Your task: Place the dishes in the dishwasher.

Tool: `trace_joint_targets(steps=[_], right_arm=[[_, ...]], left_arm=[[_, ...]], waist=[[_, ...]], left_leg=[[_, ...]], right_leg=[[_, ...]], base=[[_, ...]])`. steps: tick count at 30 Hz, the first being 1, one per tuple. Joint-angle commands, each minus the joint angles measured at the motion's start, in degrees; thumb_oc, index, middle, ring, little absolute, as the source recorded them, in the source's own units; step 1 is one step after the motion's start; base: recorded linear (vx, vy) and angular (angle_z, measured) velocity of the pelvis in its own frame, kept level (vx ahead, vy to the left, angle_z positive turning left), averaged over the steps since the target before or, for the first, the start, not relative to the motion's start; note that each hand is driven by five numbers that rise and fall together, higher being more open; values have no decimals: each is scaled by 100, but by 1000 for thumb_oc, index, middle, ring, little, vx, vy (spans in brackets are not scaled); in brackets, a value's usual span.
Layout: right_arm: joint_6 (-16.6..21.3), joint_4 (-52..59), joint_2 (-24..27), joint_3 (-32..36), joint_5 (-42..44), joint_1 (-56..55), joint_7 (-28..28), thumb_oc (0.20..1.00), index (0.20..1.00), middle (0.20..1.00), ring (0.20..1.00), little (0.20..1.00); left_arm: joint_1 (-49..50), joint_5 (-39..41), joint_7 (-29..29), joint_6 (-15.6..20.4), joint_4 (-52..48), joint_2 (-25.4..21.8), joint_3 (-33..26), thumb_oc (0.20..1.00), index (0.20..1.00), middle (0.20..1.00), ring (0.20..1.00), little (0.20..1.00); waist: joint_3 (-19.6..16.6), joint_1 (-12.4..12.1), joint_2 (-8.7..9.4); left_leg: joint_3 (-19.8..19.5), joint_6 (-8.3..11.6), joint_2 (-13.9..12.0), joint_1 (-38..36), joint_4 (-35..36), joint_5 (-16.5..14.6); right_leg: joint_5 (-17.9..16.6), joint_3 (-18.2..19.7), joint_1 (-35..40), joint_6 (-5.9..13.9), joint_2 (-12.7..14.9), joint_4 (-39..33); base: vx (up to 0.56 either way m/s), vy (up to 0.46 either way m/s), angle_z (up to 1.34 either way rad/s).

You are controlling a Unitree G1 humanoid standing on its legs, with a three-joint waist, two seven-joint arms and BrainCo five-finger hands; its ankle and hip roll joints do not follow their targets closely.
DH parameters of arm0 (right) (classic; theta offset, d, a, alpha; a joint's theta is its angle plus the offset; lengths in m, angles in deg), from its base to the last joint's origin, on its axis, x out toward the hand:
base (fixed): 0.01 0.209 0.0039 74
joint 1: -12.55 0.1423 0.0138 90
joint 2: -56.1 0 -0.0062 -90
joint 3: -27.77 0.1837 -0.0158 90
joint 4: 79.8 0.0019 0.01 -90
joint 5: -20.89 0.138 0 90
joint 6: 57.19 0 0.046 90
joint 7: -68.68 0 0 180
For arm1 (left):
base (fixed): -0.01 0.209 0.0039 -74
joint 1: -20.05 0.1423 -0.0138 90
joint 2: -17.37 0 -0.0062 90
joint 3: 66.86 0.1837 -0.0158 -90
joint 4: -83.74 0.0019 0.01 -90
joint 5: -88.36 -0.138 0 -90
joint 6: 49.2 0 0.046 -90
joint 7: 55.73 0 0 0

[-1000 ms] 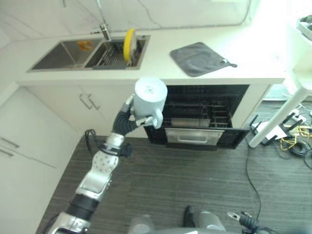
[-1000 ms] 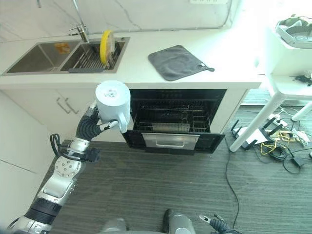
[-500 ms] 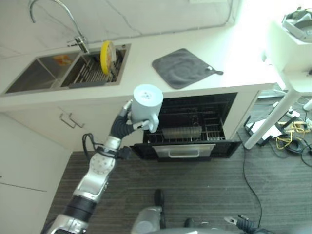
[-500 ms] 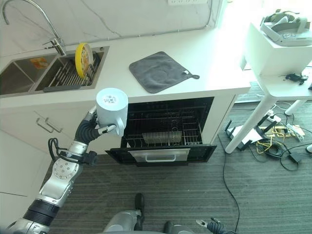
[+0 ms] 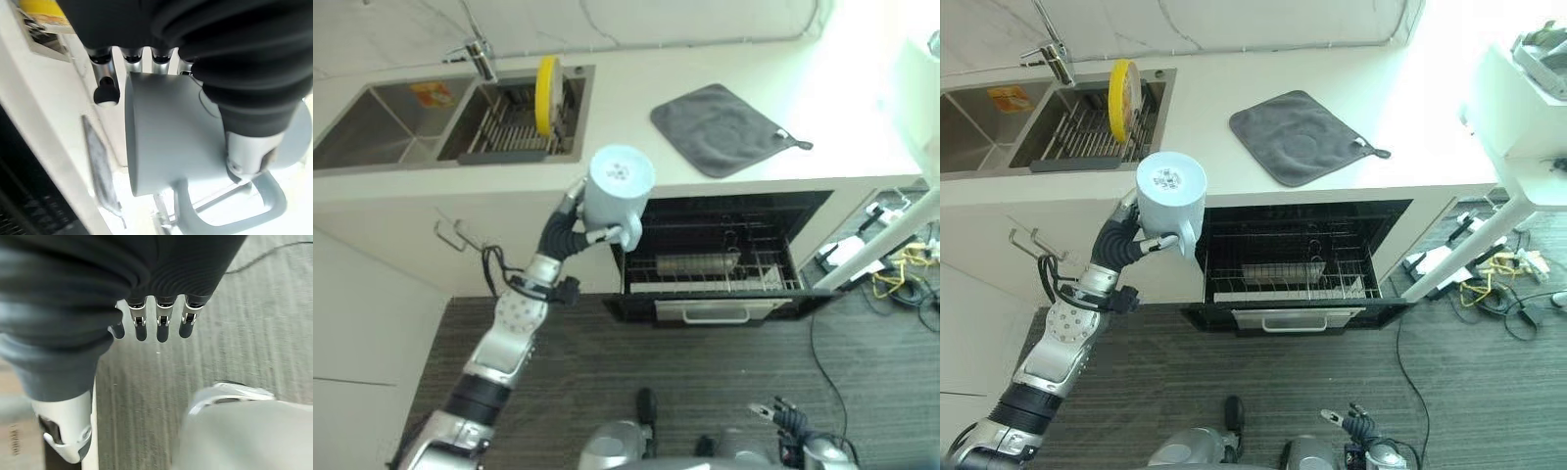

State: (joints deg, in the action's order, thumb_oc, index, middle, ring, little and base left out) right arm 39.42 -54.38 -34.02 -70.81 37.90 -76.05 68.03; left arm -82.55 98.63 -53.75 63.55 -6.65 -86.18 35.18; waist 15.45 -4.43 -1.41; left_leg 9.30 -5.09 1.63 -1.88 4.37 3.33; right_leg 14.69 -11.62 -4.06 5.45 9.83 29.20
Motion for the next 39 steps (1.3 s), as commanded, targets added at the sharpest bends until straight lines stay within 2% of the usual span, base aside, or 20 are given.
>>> trace_joint_targets(steps=[1, 2, 4, 9, 12, 14, 15, 18, 21, 24, 26, 29, 32, 36, 39], right_arm=[[149, 202, 80, -161, 127, 96, -65, 1000, 1000, 1000, 1000, 1000], [125, 228, 70, -185, 21, 163, -125, 1000, 1000, 1000, 1000, 1000], [117, 232, 72, -334, -191, 262, -284, 1000, 1000, 1000, 1000, 1000], [-13, 682, 151, -515, -375, 206, -504, 1000, 1000, 1000, 1000, 1000], [-59, 1005, 226, -573, -327, 125, -334, 1000, 1000, 1000, 1000, 1000], [63, 1165, 336, -536, -122, 108, -286, 1000, 1000, 1000, 1000, 1000], [106, 1207, 373, -524, -66, 112, -290, 1000, 1000, 1000, 1000, 1000], [290, 1501, 427, -468, 210, 25, -257, 1000, 1000, 1000, 1000, 1000], [470, 1772, 403, -452, 338, -42, -324, 1000, 1000, 1000, 1000, 1000], [365, 2782, 344, -439, -83, -397, -576, 1000, 1000, 1000, 1000, 1000], [336, 3252, 329, -395, -87, -580, -549, 1000, 1000, 1000, 1000, 1000], [220, 3768, 363, -276, 28, -766, -445, 1000, 1000, 1000, 1000, 1000], [255, 4278, 443, -51, 202, -1025, -368, 1000, 1000, 1000, 1000, 1000], [561, 5263, 626, 389, 382, -1445, -646, 1000, 1000, 1000, 1000, 1000], [929, 6171, 693, 711, 448, -1790, -1044, 1000, 1000, 1000, 1000, 1000]], left_arm=[[-302, 47, 173, 249, -417, -26, -126, 200, 200, 200, 200, 200], [-302, 34, 251, 260, -409, -65, -101, 200, 200, 200, 200, 200], [-225, 100, 278, 295, -389, -63, -127, 200, 200, 200, 200, 200], [-18, 139, 259, 223, -597, 104, -141, 200, 200, 200, 200, 200], [-85, 366, 208, 345, -511, 197, -38, 200, 200, 200, 200, 200], [-136, 369, 203, 506, -408, 289, 42, 200, 200, 200, 200, 200], [-139, 341, 244, 517, -402, 276, 65, 200, 200, 200, 200, 200], [-185, 403, 374, 323, -262, 298, 172, 200, 200, 200, 200, 200], [-250, 332, 565, 200, -58, 334, 214, 200, 200, 200, 200, 200], [-153, 833, 658, 88, 398, 375, 168, 200, 200, 200, 200, 200], [-103, 1337, 317, 163, 709, 446, 170, 200, 200, 200, 200, 200], [-22, 1499, 90, 320, 984, 558, 153, 200, 200, 200, 200, 200], [3, 1523, 243, 424, 1265, 657, 118, 200, 200, 200, 200, 200], [43, 1897, 368, 334, 1502, 710, 56, 200, 200, 200, 200, 200], [222, 1933, 446, 505, 1642, 742, 19, 200, 200, 200, 200, 200]], waist=[[-157, -10, 19], [-134, 3, 27], [-174, -78, 66], [-231, -34, 90], [-194, 84, 93], [-170, 202, 141], [-161, 214, 148], [-189, 378, 140], [-227, 466, 150], [-247, 656, 210], [-255, 728, 282], [-257, 824, 353], [-244, 981, 403], [-260, 1247, 401], [-305, 1462, 359]], left_leg=[[-218, 318, -283, 248, -465, -564], [-244, 349, -350, 189, -423, -574], [-90, 514, -566, 195, -476, -575], [44, 919, -1033, 342, -609, -379], [220, 1029, -1202, 537, -916, -330], [231, 987, -1219, 435, -1219, -574], [150, 984, -1195, 424, -1231, -590], [389, 980, -1313, 124, -994, -541], [340, 964, -1253, 53, -956, -585], [388, 901, -1161, -121, -938, -722], [409, 853, -1104, -170, -982, -808], [474, 797, -1080, -209, -1055, -891], [583, 712, -1036, -249, -1160, -1001], [747, 603, -943, -279, -1295, -1173], [899, 537, -869, -322, -1316, -1270]], right_leg=[[-1059, -70, 367, 338, 256, -1555], [-1214, 24, 323, 414, 297, -1713], [-1193, -188, 460, 449, 316, -2167], [-1031, -317, 662, 243, 50, -2529], [-997, -451, 675, 140, 20, -2551], [-1020, -477, 663, 146, 78, -2506], [-1028, -434, 652, 158, 92, -2481], [-1048, -443, 652, 181, 118, -2378], [-1084, -323, 612, 216, 119, -2356], [-1105, -129, 598, 319, 179, -2301], [-1126, -44, 590, 383, 222, -2274], [-1151, 55, 569, 427, 248, -2252], [-1189, 214, 546, 466, 251, -2258], [-1230, 442, 480, 531, 266, -2287], [-1258, 595, 403, 573, 296, -2302]], base=[[48, -442, 10], [78, -439, 4], [96, -382, -2], [83, -234, 8], [-78, -78, 20], [-121, 64, 22], [-41, 125, 8], [7, 97, -7], [-7, 94, 2], [-15, 52, -22], [-30, -10, -14], [-29, -20, -10], [-33, 0, -23], [-42, 60, -44], [21, 115, -57]])
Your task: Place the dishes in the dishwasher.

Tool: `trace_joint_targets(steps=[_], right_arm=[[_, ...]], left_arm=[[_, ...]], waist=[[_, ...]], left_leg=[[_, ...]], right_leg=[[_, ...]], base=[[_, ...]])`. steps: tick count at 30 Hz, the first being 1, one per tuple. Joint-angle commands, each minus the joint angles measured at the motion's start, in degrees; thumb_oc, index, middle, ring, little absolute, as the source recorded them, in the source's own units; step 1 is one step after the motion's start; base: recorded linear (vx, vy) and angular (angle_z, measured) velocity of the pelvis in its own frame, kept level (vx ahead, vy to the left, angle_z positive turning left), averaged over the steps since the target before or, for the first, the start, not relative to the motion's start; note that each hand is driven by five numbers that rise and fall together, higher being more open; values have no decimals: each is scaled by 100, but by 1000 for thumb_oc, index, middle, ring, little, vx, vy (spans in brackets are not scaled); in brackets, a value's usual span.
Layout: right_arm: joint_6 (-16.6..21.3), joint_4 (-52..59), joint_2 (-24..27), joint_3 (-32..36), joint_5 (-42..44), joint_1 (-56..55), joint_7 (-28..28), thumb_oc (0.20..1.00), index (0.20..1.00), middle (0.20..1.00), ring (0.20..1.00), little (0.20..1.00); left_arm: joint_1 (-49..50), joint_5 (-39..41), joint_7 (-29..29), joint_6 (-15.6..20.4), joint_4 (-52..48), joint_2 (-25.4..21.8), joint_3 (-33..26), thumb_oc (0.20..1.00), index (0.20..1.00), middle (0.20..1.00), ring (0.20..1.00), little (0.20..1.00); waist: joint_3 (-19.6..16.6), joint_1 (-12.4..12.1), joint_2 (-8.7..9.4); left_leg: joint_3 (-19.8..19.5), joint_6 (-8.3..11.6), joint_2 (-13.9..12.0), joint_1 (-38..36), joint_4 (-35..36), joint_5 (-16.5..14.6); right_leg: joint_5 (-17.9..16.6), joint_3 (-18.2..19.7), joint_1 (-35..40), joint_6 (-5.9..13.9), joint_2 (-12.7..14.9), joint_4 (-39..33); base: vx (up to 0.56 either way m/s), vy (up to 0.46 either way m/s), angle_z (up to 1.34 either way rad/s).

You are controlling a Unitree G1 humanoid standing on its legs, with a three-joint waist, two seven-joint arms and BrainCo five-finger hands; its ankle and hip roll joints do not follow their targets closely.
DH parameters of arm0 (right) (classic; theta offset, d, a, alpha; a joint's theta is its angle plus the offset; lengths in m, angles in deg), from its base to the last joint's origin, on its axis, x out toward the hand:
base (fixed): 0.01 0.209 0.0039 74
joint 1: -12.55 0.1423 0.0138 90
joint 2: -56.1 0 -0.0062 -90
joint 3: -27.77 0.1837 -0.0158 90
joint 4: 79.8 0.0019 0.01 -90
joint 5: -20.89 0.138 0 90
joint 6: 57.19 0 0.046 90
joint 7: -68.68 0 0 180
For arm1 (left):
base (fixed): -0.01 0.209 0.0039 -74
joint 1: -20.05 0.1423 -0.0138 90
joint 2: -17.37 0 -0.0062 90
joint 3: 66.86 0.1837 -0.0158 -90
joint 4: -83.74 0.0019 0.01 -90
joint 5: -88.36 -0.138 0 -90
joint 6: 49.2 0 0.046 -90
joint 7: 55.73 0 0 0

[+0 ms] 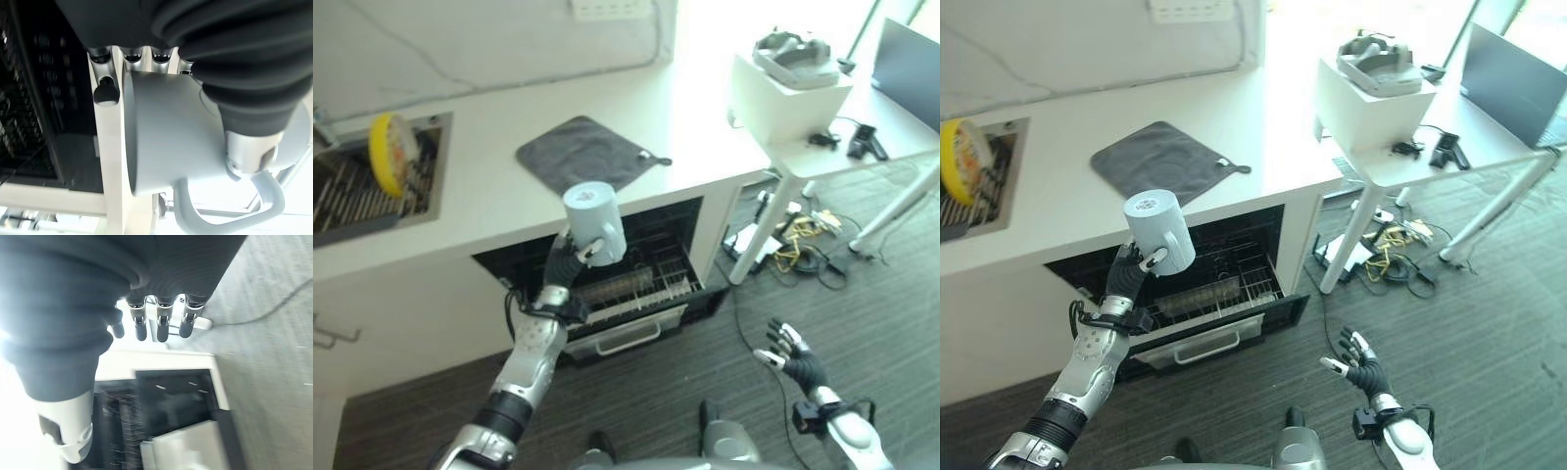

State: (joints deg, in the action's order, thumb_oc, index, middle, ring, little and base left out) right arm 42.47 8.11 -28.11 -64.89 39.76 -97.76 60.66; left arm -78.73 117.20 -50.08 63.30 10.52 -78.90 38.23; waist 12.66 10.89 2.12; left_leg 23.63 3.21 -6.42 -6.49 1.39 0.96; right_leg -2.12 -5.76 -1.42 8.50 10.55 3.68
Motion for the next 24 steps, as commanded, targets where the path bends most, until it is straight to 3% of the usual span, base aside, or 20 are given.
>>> trace_joint_targets(steps=[1, 7, 11, 15, 18, 20, 24], right_arm=[[755, 266, 122, 231, 261, 281, -395, 1000, 1000, 1000, 1000, 1000], [1153, 1233, 84, 177, 367, 506, -467, 1000, 1000, 1000, 1000, 1000], [1218, 1424, 140, -69, 661, 1030, -576, 1000, 1000, 1000, 1000, 1000], [1094, 1585, 161, -474, 990, 1479, -668, 1000, 1000, 1000, 1000, 1000], [1083, 1598, 150, -669, 943, 1691, -531, 1000, 1000, 1000, 1000, 1000], [961, 1622, 149, -985, 769, 1994, -357, 1000, 1000, 1000, 1000, 1000], [885, 1619, 164, -1100, 797, 2110, -297, 1000, 1000, 1000, 1000, 1000]], left_arm=[[-18, 28, 92, 559, -129, 53, -315, 200, 200, 200, 200, 200], [325, -123, 145, 645, -286, 177, -120, 200, 200, 200, 200, 200], [360, -1374, 589, 800, -655, 33, 185, 200, 200, 200, 200, 200], [491, -2532, 1236, 1141, -1171, -237, 237, 200, 200, 200, 200, 200], [488, -2642, 1321, 1129, -1238, -252, 289, 200, 200, 200, 200, 200], [526, -2890, 1375, 1100, -1315, -219, 399, 200, 200, 200, 200, 200], [556, -3003, 1413, 1082, -1378, -233, 433, 200, 200, 200, 200, 200]], waist=[[-64, -35, -22], [-134, -55, -129], [-227, -290, -137], [-301, -603, -152], [-319, -736, -148], [-347, -953, -116], [-364, -1034, -105]], left_leg=[[-503, -308, -10, 124, -967, -1043], [-454, -384, 117, 68, -919, -1191], [-530, -328, 126, 21, -755, -1120], [-683, -216, 96, -43, -541, -982], [-764, -182, 79, -61, -491, -946], [-916, -118, 49, -119, -401, -892], [-967, -88, 26, -163, -340, -852]], right_leg=[[389, 24, 140, 286, 242, 175], [314, -30, 70, 346, 376, 106], [309, -215, 186, 310, 363, -17], [336, -510, 427, 238, 321, -203], [363, -642, 516, 212, 320, -225], [426, -814, 704, 140, 276, -276], [443, -893, 801, 115, 256, -311]], base=[[32, 134, -48], [-3, 83, -20], [21, -32, 9], [40, -71, 44], [18, -58, 36], [65, -85, 39], [45, -33, 31]])
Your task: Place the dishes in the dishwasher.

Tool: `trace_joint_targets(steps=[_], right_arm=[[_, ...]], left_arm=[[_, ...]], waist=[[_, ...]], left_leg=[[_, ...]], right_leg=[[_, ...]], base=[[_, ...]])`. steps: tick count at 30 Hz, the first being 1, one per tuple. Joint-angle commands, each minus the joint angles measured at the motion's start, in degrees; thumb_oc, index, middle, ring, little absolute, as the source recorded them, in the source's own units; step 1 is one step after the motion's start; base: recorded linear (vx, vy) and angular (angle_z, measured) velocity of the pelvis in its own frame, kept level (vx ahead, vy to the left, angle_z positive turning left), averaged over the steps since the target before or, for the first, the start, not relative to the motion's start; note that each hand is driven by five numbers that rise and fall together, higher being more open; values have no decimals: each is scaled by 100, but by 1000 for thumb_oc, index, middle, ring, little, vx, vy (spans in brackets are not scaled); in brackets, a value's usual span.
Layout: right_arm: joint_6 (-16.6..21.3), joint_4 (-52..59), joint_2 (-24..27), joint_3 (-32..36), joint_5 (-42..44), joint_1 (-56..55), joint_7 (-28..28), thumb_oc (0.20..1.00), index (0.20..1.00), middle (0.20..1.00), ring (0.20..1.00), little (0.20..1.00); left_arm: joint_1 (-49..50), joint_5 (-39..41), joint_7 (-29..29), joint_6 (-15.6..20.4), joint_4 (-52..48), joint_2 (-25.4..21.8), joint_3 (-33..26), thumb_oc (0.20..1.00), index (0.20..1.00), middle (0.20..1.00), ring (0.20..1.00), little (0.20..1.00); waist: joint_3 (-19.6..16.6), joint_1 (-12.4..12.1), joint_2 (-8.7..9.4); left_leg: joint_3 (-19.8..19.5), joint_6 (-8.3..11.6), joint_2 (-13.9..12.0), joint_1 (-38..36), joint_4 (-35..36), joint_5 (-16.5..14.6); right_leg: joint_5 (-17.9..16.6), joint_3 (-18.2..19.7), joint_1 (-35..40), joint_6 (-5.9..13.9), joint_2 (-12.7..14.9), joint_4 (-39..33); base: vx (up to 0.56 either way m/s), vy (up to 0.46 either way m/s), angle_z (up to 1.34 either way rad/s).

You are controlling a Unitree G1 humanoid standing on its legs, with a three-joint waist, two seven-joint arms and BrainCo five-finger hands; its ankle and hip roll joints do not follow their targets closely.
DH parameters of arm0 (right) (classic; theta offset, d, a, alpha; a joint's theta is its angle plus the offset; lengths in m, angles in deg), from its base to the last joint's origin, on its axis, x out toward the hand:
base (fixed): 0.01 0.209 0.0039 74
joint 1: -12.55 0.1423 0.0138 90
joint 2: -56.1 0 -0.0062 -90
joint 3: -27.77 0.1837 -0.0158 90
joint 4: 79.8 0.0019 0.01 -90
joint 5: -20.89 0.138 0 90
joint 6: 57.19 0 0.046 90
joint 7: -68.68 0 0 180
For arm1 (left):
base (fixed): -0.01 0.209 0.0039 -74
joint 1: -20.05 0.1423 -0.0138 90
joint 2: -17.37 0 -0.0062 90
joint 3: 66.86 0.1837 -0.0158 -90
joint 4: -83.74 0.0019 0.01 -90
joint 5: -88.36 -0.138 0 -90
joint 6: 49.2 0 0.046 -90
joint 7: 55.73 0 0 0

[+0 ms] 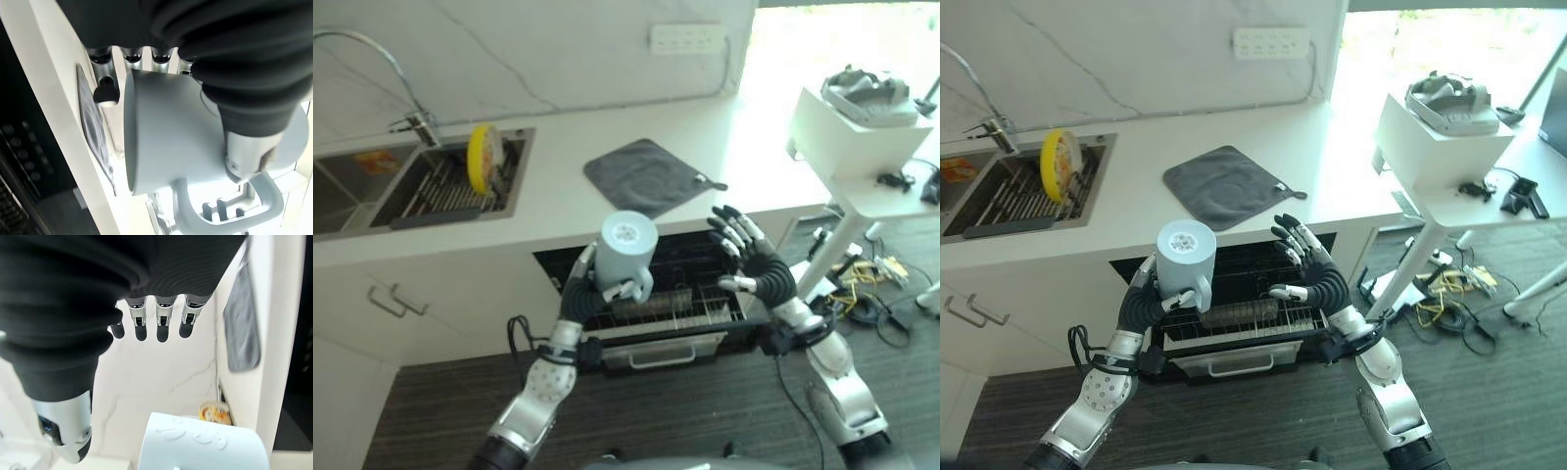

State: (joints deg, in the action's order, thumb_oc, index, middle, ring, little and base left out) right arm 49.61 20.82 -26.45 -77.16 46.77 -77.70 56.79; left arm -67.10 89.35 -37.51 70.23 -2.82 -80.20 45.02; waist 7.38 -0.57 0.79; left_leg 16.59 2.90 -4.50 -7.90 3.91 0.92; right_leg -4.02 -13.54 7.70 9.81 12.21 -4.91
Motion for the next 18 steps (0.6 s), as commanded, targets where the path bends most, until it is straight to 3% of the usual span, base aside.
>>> trace_joint_targets(steps=[1, 18], right_arm=[[158, 341, -1, 92, 133, 148, 88, 1000, 1000, 1000, 1000, 1000], [-294, 293, -77, -328, 49, 485, 241, 1000, 1000, 1000, 1000, 1000]], left_arm=[[-609, -241, 155, 380, -48, -112, -238, 200, 200, 200, 200, 200], [-679, -713, 375, 414, -175, -219, -207, 200, 200, 200, 200, 200]], waist=[[160, 83, 31], [117, -148, 31]], left_leg=[[-282, -53, -173, -36, -570, -835], [-449, -13, -171, -129, -485, -762]], right_leg=[[639, -139, -85, -23, 84, 543], [693, -266, 143, -87, 70, 520]], base=[[38, -23, 8], [21, -9, 8]])
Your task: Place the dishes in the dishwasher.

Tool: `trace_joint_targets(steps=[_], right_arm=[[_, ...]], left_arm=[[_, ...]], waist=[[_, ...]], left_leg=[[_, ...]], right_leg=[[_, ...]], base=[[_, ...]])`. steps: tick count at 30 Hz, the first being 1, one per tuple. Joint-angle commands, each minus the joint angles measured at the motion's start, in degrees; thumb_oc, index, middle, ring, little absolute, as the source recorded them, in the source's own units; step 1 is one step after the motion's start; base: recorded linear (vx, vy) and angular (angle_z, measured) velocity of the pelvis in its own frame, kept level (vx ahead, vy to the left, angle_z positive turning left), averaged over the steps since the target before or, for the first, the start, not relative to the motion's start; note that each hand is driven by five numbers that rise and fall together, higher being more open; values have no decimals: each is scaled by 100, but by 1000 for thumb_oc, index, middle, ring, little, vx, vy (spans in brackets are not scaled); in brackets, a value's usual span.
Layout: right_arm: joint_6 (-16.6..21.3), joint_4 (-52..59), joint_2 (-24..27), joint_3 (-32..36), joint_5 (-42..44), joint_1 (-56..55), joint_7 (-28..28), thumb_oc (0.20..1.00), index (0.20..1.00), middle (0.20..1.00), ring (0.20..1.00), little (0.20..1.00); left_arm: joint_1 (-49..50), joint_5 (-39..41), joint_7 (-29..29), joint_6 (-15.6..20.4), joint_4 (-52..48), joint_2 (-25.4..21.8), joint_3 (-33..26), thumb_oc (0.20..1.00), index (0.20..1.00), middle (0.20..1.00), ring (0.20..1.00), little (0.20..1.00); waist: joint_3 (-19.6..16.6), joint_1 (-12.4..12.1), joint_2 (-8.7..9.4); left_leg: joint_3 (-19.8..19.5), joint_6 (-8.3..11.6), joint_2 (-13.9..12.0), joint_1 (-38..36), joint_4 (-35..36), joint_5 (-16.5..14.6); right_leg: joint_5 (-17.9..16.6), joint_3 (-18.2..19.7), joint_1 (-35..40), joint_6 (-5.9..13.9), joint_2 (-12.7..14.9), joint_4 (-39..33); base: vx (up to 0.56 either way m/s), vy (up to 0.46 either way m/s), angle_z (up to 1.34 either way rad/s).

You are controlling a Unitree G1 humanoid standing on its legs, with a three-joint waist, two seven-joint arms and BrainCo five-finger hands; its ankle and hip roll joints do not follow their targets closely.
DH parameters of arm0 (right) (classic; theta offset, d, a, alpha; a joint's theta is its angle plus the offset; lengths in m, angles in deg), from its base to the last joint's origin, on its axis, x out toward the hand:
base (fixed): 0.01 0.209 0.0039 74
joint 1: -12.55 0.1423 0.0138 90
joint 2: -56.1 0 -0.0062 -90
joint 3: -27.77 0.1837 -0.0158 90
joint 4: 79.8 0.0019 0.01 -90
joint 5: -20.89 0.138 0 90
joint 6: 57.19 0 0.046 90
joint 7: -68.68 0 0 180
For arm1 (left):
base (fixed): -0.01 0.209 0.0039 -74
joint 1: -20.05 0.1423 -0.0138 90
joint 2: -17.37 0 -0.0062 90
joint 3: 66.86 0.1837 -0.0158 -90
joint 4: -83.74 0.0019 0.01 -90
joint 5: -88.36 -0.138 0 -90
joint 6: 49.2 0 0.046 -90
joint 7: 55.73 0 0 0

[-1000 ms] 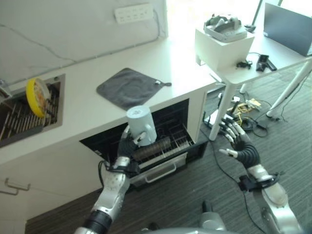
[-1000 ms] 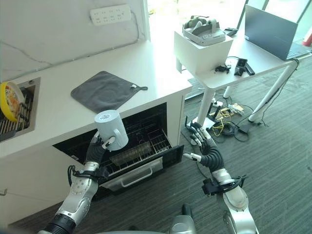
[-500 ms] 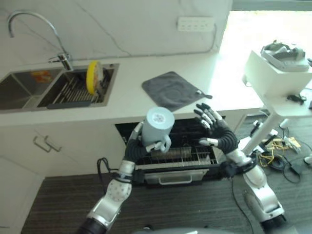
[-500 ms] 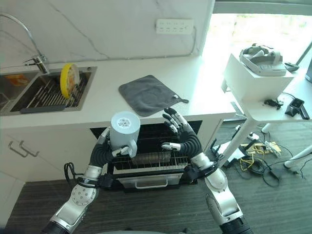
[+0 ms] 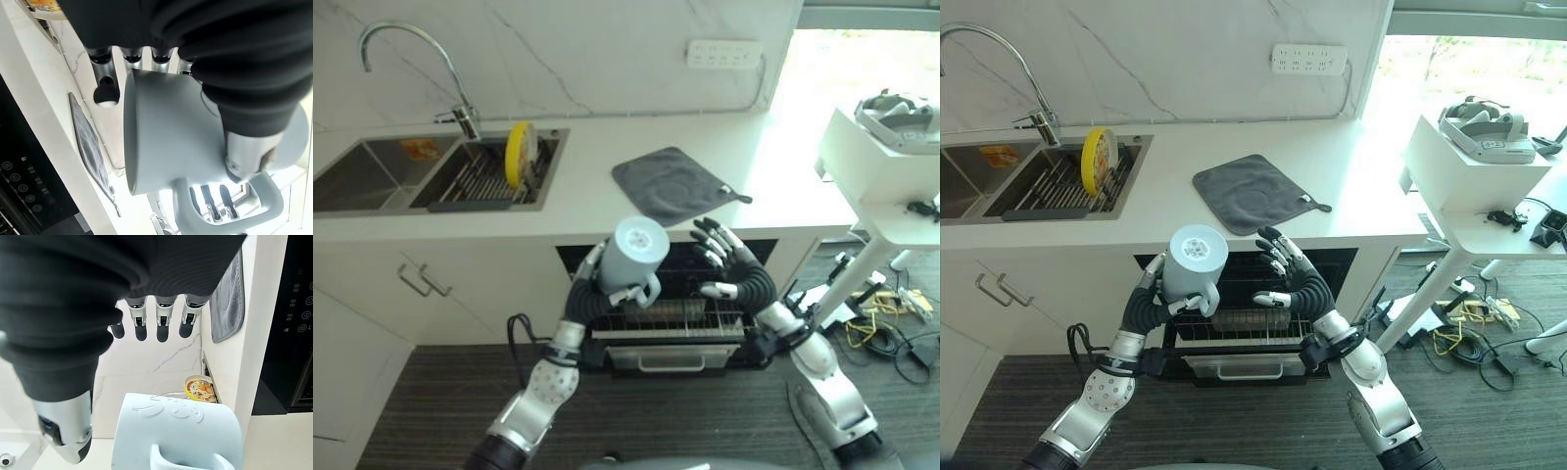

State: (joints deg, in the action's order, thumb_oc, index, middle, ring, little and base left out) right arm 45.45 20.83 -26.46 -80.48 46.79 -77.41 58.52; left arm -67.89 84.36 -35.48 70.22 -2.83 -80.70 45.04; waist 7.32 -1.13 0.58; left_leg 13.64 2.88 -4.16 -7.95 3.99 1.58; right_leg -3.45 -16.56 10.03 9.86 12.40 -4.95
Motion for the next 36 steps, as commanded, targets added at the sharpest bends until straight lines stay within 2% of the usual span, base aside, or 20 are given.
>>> trace_joint_targets(steps=[1, 18, 26, 36], right_arm=[[103, 286, -79, -12, 57, 465, 61, 1000, 1000, 1000, 1000, 1000], [-132, 250, -130, -338, 163, 716, 87, 1000, 1000, 1000, 1000, 1000], [-300, 376, -119, -384, 161, 823, 83, 1000, 1000, 1000, 1000, 1000], [-374, 266, -133, -552, 79, 1007, 238, 1000, 1000, 1000, 1000, 1000]], left_arm=[[-597, -218, 166, 418, -190, -176, -207, 200, 200, 200, 200, 200], [-696, -252, 46, 287, -209, -209, 74, 200, 200, 200, 200, 200], [-670, -130, -406, -89, -725, -315, 95, 200, 200, 200, 200, 200], [-776, 27, -771, -223, -963, -376, 237, 200, 200, 200, 200, 200]], waist=[[125, -99, 53], [142, -182, 52], [179, -242, 27], [197, -299, 16]], left_leg=[[-160, -10, -203, -128, -495, -827], [-190, -15, -167, -176, -470, -811], [-224, -17, -160, -162, -508, -815], [-264, -33, -145, -137, -532, -815]], right_leg=[[637, 35, -79, -93, 51, 521], [615, 31, -5, -74, 72, 484], [627, 6, 4, -72, 79, 496], [628, 10, 4, -72, 84, 502]], base=[[0, 0, 0], [1, -2, 2], [0, 0, 0], [0, 0, 0]])
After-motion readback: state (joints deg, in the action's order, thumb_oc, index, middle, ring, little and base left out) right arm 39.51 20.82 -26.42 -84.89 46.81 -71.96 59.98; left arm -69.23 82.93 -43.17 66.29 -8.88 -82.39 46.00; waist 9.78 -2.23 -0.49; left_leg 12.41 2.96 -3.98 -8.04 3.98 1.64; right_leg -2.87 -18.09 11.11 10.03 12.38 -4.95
